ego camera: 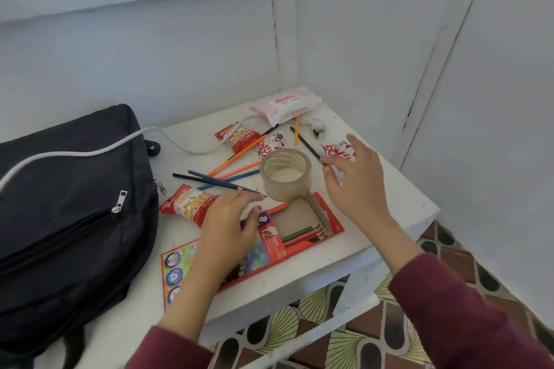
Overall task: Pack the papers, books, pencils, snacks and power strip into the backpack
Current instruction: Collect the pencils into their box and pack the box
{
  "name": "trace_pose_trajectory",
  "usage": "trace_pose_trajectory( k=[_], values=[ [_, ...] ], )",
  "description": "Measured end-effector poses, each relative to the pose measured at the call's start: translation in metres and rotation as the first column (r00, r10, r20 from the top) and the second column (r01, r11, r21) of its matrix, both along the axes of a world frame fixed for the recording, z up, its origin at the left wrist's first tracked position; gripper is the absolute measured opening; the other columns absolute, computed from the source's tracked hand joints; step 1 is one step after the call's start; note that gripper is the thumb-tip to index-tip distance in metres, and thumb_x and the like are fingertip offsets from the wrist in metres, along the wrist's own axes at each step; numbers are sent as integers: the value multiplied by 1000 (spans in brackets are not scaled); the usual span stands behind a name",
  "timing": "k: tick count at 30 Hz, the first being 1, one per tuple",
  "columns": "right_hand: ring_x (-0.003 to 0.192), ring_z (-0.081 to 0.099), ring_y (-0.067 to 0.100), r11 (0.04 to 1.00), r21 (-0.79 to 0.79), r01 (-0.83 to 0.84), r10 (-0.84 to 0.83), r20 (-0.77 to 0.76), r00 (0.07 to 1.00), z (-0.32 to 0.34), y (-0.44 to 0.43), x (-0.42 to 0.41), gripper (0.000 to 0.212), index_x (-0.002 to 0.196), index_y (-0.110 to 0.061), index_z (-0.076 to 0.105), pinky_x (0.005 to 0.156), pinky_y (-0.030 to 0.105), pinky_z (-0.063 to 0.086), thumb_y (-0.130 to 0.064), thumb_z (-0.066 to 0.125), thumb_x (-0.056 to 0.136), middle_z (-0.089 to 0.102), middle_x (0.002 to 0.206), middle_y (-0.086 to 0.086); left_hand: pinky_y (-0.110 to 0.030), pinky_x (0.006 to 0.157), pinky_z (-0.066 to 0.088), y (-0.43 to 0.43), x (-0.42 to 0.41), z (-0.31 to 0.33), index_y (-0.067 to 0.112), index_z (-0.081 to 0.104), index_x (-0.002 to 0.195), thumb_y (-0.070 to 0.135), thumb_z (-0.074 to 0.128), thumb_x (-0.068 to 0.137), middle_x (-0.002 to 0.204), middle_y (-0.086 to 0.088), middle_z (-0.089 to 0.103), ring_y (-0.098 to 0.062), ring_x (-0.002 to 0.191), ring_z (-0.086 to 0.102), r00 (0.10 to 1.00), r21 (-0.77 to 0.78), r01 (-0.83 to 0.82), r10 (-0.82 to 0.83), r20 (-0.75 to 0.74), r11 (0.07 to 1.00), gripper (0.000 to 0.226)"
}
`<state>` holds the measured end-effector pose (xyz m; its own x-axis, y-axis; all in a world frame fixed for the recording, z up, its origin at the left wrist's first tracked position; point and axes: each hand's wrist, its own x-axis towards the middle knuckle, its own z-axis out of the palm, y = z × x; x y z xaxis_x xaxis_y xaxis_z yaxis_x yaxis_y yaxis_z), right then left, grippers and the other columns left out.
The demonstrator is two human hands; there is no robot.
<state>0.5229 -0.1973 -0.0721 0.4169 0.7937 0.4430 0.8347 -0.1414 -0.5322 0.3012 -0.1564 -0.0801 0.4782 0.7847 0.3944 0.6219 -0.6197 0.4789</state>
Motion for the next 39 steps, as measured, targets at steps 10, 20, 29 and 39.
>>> trace_pose_trajectory(
  k=[10, 20, 29, 39],
  values=[
    [137, 22, 35, 948, -301, 103, -34, 228, 973, -14, 31, 6, 28, 104, -6, 69, 113, 44, 18, -18, 52, 85, 25, 151, 20, -30, 97, 33, 50, -3, 11, 22, 66, 112, 21, 60, 86, 120, 4, 61, -15, 114, 48, 942, -5, -12, 10, -337, 1000, 27],
    [133, 31, 31, 957, -253, 142, -119, 104, 987, -10, 25, 0, 27, 94, 1, 69, 110, 39, 24, -11, 54, 75, 34, 147, 16, -25, 86, 32, 62, 3, 3, 17, 74, 88, 8, 68, 79, 101, -1, 68, -20, 100, 57, 962, 80, 71, -47, -269, 994, 14],
    [89, 62, 7, 934, 346, 94, 108, -519, 848, 19, -11, -1, 5, 90, -21, 59, 79, 23, 49, -16, 59, 91, 66, 98, -7, -24, 84, 36, 46, 3, 6, 14, 66, 97, 15, 55, 88, 94, 2, 67, -15, 90, 58, 998, 237, 59, -57, -14, 970, 14],
    [77, 68, 11, 741, 564, 364, 282, -754, 593, 30, -46, 1, 17, 99, -23, 48, 72, 23, 55, -6, 46, 97, 71, 75, -4, -22, 83, 49, 0, 27, 52, 14, 58, 100, 7, 50, 91, 96, -3, 63, -13, 90, 62, 762, 233, -105, -72, 644, 967, 14]
  ],
)
